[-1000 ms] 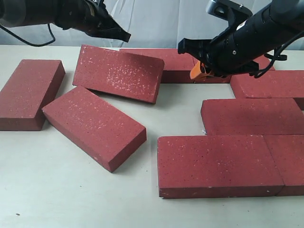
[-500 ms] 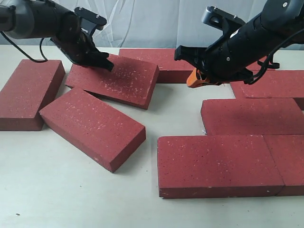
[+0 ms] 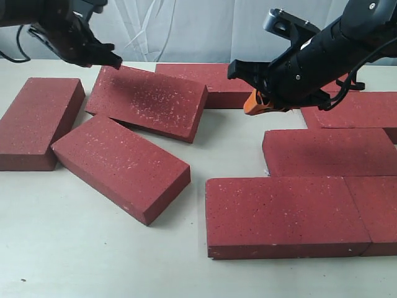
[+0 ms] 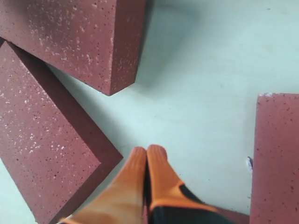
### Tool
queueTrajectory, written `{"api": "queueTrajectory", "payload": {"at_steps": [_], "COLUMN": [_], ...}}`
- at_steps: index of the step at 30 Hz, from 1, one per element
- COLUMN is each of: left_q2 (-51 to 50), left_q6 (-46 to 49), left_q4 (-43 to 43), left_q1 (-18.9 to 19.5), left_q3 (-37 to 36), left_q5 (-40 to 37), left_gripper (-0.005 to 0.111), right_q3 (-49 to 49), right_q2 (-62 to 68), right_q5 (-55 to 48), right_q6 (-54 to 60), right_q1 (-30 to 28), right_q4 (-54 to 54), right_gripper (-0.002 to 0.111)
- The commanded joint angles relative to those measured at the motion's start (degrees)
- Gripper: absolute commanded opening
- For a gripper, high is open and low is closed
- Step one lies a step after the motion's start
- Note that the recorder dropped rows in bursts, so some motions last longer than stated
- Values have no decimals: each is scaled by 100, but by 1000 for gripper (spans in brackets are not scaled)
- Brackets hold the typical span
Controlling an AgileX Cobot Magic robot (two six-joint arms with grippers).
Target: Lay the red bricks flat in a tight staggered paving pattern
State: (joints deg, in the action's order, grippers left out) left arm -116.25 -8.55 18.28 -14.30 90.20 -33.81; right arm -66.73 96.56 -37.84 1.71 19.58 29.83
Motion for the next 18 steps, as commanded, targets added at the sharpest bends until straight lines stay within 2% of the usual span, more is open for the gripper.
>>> {"api": "queueTrajectory", "payload": {"at_steps": [1,5,13,18], "left_q2": [-65,-372,-744,-760], "left_q6": [-171,-171,-136,730], "left_q4": [-98,-138,-351,-977], "left_q1": [415,553,545,545], "left_q3": [8,8,8,8], "left_q5": [265,307,348,58], "left_gripper": [0,0,0,0], "right_q3": [-31,-31,-31,-31], "right_q2": [1,1,1,1], "right_q5": [-1,25,66,66], "right_q6": [18,67,125,125], "right_q1": [-10,-10,-10,-10], "right_q4": [12,12,23,23], "right_gripper": [-1,-1,-1,-1]}}
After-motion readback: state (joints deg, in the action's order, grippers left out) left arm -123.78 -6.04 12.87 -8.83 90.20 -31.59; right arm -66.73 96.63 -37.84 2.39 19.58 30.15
